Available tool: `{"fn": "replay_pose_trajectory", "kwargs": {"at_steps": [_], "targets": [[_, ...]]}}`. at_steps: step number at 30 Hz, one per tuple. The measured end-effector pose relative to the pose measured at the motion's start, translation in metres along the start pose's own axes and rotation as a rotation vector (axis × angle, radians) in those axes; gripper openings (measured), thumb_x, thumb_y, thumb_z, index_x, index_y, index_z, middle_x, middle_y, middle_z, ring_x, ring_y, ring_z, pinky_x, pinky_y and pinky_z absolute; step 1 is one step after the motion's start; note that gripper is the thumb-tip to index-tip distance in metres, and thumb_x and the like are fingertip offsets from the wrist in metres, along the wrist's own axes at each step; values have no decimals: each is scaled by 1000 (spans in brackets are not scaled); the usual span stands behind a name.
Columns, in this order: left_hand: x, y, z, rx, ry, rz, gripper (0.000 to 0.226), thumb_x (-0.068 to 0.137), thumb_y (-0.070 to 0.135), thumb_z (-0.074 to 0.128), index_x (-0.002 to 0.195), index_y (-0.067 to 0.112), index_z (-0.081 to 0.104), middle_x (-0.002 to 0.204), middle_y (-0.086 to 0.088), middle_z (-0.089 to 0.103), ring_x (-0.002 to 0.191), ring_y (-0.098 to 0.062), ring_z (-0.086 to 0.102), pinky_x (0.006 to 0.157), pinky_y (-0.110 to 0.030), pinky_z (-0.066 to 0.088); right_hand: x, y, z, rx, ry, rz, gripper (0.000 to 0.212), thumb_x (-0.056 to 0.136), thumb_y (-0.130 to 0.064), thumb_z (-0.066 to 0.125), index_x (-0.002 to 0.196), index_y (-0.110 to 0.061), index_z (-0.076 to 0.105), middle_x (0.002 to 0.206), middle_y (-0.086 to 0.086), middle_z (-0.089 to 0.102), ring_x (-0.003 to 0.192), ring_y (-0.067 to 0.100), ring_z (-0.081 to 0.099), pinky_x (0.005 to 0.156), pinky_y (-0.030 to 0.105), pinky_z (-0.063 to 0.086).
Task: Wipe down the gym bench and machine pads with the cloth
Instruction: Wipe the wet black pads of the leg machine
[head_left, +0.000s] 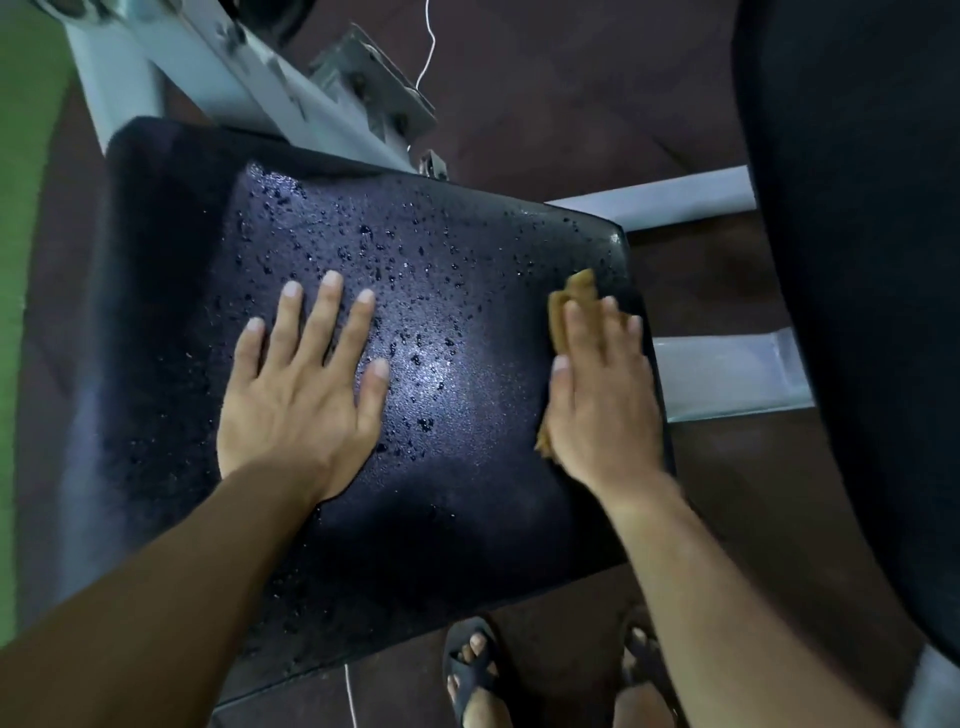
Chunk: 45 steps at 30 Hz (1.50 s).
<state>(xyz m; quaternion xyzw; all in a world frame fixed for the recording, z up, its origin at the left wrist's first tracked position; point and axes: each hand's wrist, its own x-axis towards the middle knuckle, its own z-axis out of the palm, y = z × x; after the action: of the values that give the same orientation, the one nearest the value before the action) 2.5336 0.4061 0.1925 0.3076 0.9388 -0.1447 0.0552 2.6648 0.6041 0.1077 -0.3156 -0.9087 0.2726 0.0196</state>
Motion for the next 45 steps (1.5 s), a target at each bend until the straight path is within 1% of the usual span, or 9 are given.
{"fn": "replay_pose_trajectory", "kwargs": {"at_steps": [7, 13, 19, 23, 26, 30, 34, 38, 45], "targets": [[0, 1, 1, -8, 4, 10, 61, 98, 54, 1, 153, 31, -9, 162, 4, -12, 149, -22, -7, 119, -45, 2, 90, -5, -1, 131, 97, 113, 55, 98, -34, 27, 151, -21, 26, 159, 11, 19, 147, 35, 14, 121, 43, 8], [0, 2, 0, 6, 5, 0, 60, 97, 53, -3, 151, 32, -15, 161, 4, -16, 149, -22, -11, 119, -44, 0, 136, -40, -2, 33, 92, -39, 52, 91, -30, 35, 141, -18, 42, 146, 16, 39, 132, 37, 35, 113, 47, 27], [1, 3, 1, 16, 13, 0, 62, 97, 51, -1, 153, 28, -10, 162, 4, -13, 149, -21, -9, 119, -44, 4, 77, -103, 11, 40, 35, -331, 53, 94, -31, 37, 146, -23, 37, 156, 12, 29, 143, 40, 24, 115, 52, 25], [2, 4, 1, 22, 12, -2, 64, 98, 51, 3, 155, 23, 0, 163, 3, -5, 150, -21, -2, 119, -46, 11, 7, -93, 8, 80, -47, -433, 53, 96, -30, 41, 149, -29, 32, 160, 3, 22, 148, 31, 15, 116, 48, 24], [1, 4, 0, 27, 6, -6, 63, 98, 50, 9, 155, 23, 8, 163, 1, 4, 149, -23, 6, 117, -47, 16, -12, -52, 8, 27, -23, -344, 55, 93, -25, 44, 148, -26, 34, 159, 7, 26, 147, 32, 20, 114, 50, 29], [2, 3, 1, 34, 0, -6, 63, 98, 50, 9, 155, 24, 7, 163, 1, 5, 149, -24, 7, 117, -47, 15, 23, -6, 2, -9, 57, -31, 57, 94, -27, 33, 150, -19, 30, 158, 15, 24, 145, 38, 21, 111, 55, 30], [2, 3, 3, 31, 2, -11, 63, 98, 51, 8, 155, 25, 5, 163, 1, 3, 149, -24, 6, 118, -47, 14, 89, -23, 1, 79, 119, 146, 59, 92, -33, 28, 149, -19, 32, 157, 16, 25, 144, 42, 20, 116, 52, 22], [2, 2, 4, 27, 10, -8, 63, 97, 51, 7, 154, 25, 2, 163, 2, 2, 149, -23, 5, 118, -47, 13, 117, -76, 9, 19, 125, -46, 56, 91, -32, 35, 144, -18, 40, 153, 16, 32, 139, 42, 29, 112, 52, 26], [2, 3, 5, 21, 27, -18, 65, 98, 50, 9, 155, 20, 7, 163, 3, 3, 149, -22, 6, 117, -46, 14, 15, -100, 11, 106, -41, -369, 53, 97, -30, 39, 150, -27, 31, 162, 4, 18, 149, 31, 11, 118, 47, 17]]}}
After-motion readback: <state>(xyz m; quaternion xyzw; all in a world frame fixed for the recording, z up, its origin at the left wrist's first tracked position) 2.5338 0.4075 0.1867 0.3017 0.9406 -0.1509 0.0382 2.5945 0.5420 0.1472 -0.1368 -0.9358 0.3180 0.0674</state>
